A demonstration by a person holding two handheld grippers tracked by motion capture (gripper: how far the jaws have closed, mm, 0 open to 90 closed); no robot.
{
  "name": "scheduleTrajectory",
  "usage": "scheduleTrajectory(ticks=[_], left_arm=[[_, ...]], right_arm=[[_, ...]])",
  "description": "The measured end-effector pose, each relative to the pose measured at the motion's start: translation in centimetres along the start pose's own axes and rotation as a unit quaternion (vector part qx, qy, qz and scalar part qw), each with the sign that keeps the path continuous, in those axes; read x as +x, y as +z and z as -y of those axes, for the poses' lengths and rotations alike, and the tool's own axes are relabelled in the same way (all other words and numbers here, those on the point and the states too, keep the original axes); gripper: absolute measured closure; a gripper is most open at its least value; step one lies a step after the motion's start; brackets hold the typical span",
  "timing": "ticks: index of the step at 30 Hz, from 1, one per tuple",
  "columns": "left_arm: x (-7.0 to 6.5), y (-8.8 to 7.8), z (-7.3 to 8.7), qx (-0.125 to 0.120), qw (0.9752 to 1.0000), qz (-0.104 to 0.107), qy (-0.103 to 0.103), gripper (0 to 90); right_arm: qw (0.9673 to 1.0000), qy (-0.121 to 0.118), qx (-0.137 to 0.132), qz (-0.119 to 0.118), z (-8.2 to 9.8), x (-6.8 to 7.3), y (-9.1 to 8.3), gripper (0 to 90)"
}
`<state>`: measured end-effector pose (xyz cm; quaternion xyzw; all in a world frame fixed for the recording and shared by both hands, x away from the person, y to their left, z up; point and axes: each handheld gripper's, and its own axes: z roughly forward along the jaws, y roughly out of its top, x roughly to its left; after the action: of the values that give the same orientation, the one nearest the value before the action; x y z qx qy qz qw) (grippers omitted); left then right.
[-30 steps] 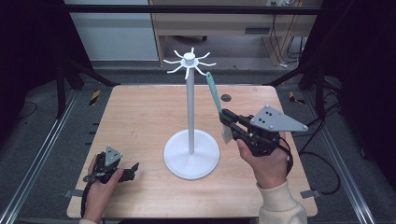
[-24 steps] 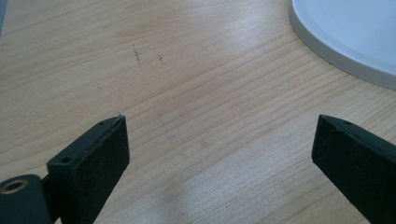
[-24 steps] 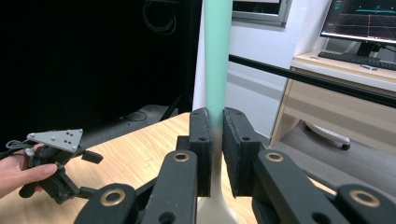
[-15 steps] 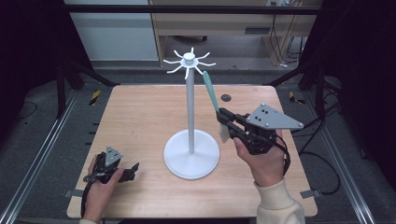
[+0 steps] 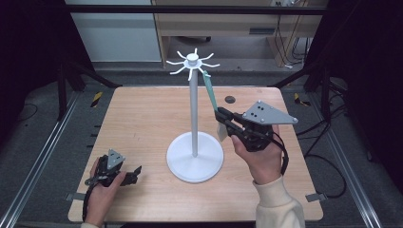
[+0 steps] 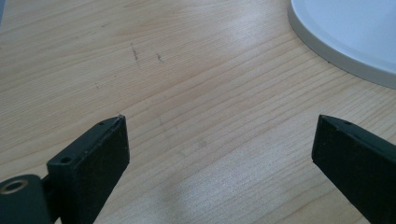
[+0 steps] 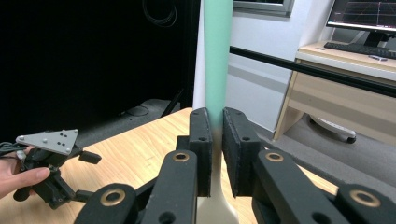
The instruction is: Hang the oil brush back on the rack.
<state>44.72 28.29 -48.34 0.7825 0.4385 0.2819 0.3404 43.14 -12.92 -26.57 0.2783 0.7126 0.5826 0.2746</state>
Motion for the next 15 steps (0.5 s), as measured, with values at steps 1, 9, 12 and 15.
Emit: scheduleTrajectory(ticks=[1,9,12,15], left_arm=[[0.0,0.0,0.0,0.0,1.0,0.0,0.0,3.7],[-0.04,0.03,0.01,0.001,1.0,0.001,0.0,3.7],[-0.02,0.01,0.01,0.0,1.0,0.001,-0.001,3.7],[0.02,0.01,0.03,0.001,1.0,0.001,0.0,3.7]], right_arm=[[1.0,0.001,0.001,0.0,0.01,0.03,0.08,82.4],[1.0,0.003,-0.001,-0.002,0.16,0.01,0.44,82.4],[1.0,0.003,-0.002,-0.002,0.22,-0.03,0.57,82.3],[1.0,0.002,-0.003,-0.002,0.28,-0.06,0.74,82.4]])
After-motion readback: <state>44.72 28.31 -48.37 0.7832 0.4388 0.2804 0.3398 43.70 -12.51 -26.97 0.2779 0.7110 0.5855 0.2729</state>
